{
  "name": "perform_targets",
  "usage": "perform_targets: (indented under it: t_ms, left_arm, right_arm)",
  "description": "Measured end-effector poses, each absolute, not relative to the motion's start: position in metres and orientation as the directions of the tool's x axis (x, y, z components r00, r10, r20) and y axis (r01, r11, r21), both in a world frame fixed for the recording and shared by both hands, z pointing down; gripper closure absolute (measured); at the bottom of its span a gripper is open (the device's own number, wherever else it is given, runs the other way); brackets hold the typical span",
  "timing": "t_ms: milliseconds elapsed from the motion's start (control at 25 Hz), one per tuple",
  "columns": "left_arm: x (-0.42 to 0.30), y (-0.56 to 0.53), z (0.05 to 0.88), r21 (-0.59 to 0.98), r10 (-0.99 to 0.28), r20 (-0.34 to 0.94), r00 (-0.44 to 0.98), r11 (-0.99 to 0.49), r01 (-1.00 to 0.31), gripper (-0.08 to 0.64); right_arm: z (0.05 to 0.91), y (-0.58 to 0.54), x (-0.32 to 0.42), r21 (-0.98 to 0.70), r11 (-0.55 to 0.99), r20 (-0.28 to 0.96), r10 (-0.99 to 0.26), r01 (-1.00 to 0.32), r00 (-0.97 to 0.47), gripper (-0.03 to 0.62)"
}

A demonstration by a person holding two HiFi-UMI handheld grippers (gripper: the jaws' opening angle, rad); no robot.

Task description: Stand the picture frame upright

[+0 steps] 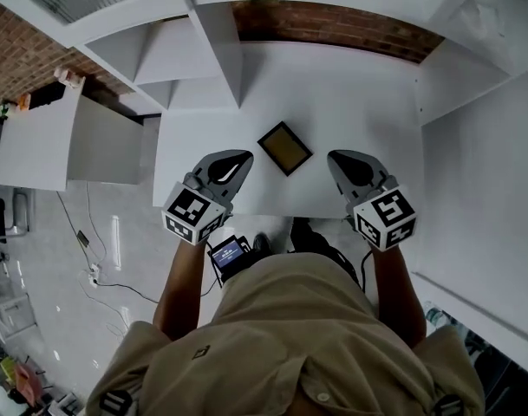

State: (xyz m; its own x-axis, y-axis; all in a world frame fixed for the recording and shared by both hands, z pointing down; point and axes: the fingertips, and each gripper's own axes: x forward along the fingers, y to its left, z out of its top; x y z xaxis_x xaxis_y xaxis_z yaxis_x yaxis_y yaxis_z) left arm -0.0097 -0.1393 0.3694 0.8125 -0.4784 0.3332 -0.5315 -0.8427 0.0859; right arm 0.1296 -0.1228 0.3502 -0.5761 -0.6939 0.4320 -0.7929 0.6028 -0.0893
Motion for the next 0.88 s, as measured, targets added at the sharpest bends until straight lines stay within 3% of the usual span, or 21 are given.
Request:
perform_targets:
  t_ms: [880]
  left_arm:
    - [-0.013,-0.228,0.579,0.366,-0.547,0.5,0.671,-0.569,-0.737,0.552]
  right_arm:
    - [0.561,-0.261,0.092,-0.201,0.739,0.684,-0.364,-0.643,-0.632,0.568]
